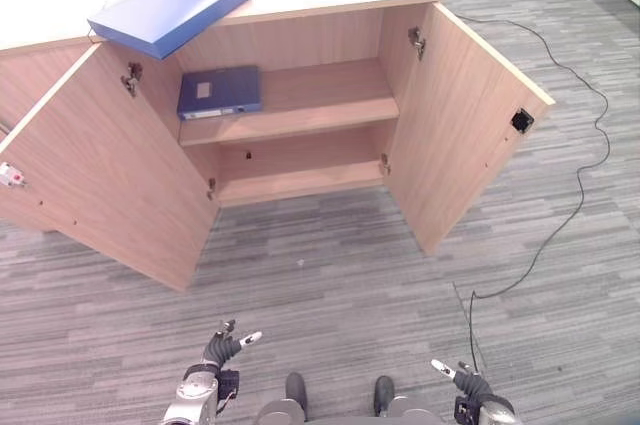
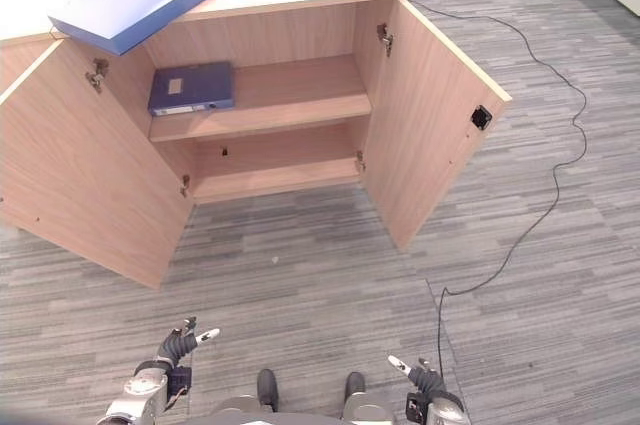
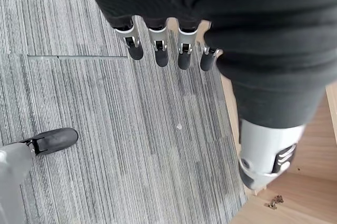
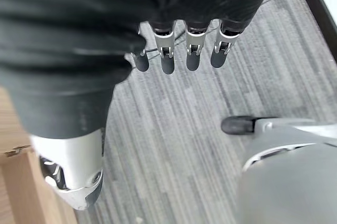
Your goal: Put the empty folder in the office cabinet
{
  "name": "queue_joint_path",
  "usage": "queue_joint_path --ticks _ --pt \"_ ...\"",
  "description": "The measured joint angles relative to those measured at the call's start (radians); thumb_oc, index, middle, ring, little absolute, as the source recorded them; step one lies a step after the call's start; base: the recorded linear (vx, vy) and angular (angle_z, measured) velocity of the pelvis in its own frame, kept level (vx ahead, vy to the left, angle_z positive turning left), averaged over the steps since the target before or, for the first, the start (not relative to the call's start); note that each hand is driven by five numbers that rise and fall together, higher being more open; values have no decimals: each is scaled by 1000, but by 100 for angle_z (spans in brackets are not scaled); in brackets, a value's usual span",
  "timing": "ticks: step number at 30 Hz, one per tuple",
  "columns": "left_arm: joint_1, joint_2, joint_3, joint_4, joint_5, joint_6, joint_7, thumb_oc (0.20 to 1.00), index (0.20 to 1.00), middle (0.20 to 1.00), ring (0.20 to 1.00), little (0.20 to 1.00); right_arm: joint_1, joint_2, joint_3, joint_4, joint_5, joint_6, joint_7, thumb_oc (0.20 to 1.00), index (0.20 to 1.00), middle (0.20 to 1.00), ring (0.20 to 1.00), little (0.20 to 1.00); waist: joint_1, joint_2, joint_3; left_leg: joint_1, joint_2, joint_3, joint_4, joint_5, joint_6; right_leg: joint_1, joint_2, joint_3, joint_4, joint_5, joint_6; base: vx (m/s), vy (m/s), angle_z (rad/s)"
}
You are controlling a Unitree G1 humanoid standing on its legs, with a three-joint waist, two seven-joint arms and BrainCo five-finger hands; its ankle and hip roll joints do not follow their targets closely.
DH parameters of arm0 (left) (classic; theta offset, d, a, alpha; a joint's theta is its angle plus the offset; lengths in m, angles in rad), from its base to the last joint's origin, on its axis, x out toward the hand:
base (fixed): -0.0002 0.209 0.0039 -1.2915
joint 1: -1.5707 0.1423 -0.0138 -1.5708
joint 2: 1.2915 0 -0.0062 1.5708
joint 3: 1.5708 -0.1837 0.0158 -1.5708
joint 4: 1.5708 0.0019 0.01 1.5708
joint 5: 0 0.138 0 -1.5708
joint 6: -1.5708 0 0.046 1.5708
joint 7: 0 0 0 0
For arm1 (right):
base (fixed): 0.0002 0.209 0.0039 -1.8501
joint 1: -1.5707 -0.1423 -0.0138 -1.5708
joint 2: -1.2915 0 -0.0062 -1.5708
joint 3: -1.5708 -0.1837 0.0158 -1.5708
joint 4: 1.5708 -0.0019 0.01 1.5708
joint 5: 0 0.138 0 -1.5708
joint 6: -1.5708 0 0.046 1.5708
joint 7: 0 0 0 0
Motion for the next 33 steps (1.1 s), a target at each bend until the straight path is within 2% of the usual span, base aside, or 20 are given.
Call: queue_joint_path --ticks 5,10,11,13,14,15,16,17,18,20,21,22,24,26,28,29,30,31,32,33 --pt "24 -6 0 -1 0 1 0 1000 1000 1000 1000 1000 11 -22 0 4 -1 0 6 1000 1000 1000 1000 1000 -2 26 -17 1 4 -14 0 4 -5 8 6 -7 0 -1 0 64 -96 6" --pt "28 -5 1 4 -2 2 0 1000 1000 1000 1000 1000 9 -35 1 4 -1 0 14 1000 1000 1000 1000 1000 0 23 -27 -30 12 -45 31 15 -22 2 21 -21 9 -13 -7 -37 -112 20" --pt "-5 -1 0 6 -7 2 0 1000 1000 1000 1000 1000 0 -33 2 9 -1 0 15 1000 1000 1000 1000 1000 0 4 -17 -95 7 -77 103 27 -42 -25 12 -23 22 -27 -29 -29 -114 64" --pt "-51 1 1 5 -7 2 0 1000 1000 1000 1000 1000 -14 -34 0 9 -1 0 14 1000 1000 1000 1000 1000 9 -37 13 -166 -12 -109 164 105 -142 -47 -7 -20 30 -24 -43 24 -83 54" --pt "-60 2 2 11 -7 2 0 1000 1000 1000 1000 1000 -24 -35 0 10 -1 0 14 1000 1000 1000 1000 1000 14 -51 30 -182 -15 -120 191 131 -156 -48 -13 -21 36 -24 -66 83 -34 18" --pt "-58 2 2 13 -8 3 1 1000 1000 1000 1000 1000 -34 -35 -1 10 -1 -1 14 1000 1000 1000 1000 1000 17 -64 47 -206 -13 -116 236 134 -157 -39 -18 -23 38 -22 -77 274 14 6" --pt "-59 -6 2 43 -13 4 1 1000 1000 1000 1000 1000 -42 -35 0 13 -1 0 13 1000 1000 1000 1000 1000 14 -77 58 -256 20 -59 310 105 -119 -26 -19 -41 29 -23 -92 237 19 8" --pt "-58 -8 2 45 -17 5 1 1000 1000 1000 1000 1000 -42 -35 1 13 -1 1 13 1000 1000 1000 1000 1000 14 -77 58 -262 35 -31 281 103 -117 -19 -19 -48 21 -24 -92 313 49 18" --pt "-59 -9 0 48 -17 4 1 1000 1000 1000 1000 1000 -37 -35 3 19 -1 4 13 1000 1000 1000 1000 1000 13 -78 57 -257 41 -17 200 104 -116 -8 -16 -49 -1 -24 -92 190 36 13" --pt "-59 -11 -3 49 -18 4 1 1000 1000 1000 1000 1000 -38 -37 2 27 -1 9 13 1000 1000 1000 1000 1000 21 -74 58 -263 48 -20 132 112 -119 -6 -12 -46 -6 -23 -92 353 84 7" --pt "-60 -12 -9 75 -18 4 2 1000 1000 1000 1000 1000 -34 -35 3 44 -1 22 13 1000 1000 1000 1000 1000 37 -56 51 -257 70 -81 9 117 -136 -1 11 -42 0 -24 -93 328 83 5" --pt "-71 -11 -9 96 -18 5 4 1000 1000 1000 1000 1000 -40 -35 2 43 -1 21 13 1000 1000 1000 1000 1000 50 -52 59 -270 82 -111 -12 115 -140 -2 19 -38 7 -24 -94 232 67 -11" --pt "-76 -11 -10 102 -19 12 7 1000 1000 1000 1000 1000 -50 -34 3 41 -1 20 13 1000 1000 1000 1000 1000 79 -59 69 -296 93 -122 -6 114 -141 17 11 -11 9 -33 -94 369 142 -21" --pt "-81 -12 -10 113 -30 12 7 1000 1000 1000 1000 1000 -52 -34 4 42 -2 20 13 1000 1000 1000 1000 1000 94 -68 76 -303 105 -120 -11 113 -141 40 -8 21 12 -47 -80 454 208 -21" --pt "-79 -15 -7 146 -38 13 8 1000 1000 1000 1000 1000 -42 -38 13 42 -10 20 12 1000 1000 1000 1000 1000 100 -77 75 -295 117 -92 55 106 -130 79 -56 61 6 -73 -55 466 223 -49" --pt "-66 -19 4 154 -39 14 8 1000 1000 1000 1000 1000 -37 -44 18 38 -11 19 13 1000 1000 1000 1000 1000 109 -75 66 -292 113 -87 120 74 -120 93 -78 93 3 -92 -33 534 278 -70" --pt "-47 -32 11 160 -39 14 8 1000 1000 1000 1000 1000 -27 -59 29 38 -13 18 14 1000 1000 1000 1000 1000 115 -51 47 -288 114 -98 167 3 -125 125 -86 107 -5 -121 -8 267 146 -59" --pt "-47 -42 38 191 -38 7 8 1000 1000 1000 1000 1000 -11 -64 49 53 -15 25 10 1000 1000 1000 1000 1000 122 -35 33 -294 106 -106 206 55 -109 127 -102 136 44 -145 8 228 151 -24" --pt "-61 -28 51 193 -38 6 11 1000 1000 1000 1000 1000 1 -35 63 54 -22 36 14 1000 1000 1000 1000 1000 132 -55 34 -299 75 -95 245 63 -100 105 -136 161 126 -183 34 213 153 9" --pt "-55 2 49 170 -37 5 12 1000 1000 1000 1000 1000 12 3 71 50 -22 37 23 1000 1000 1000 1000 1000 142 -87 16 -292 48 -83 242 56 -86 70 -154 174 196 -207 41 408 335 23"
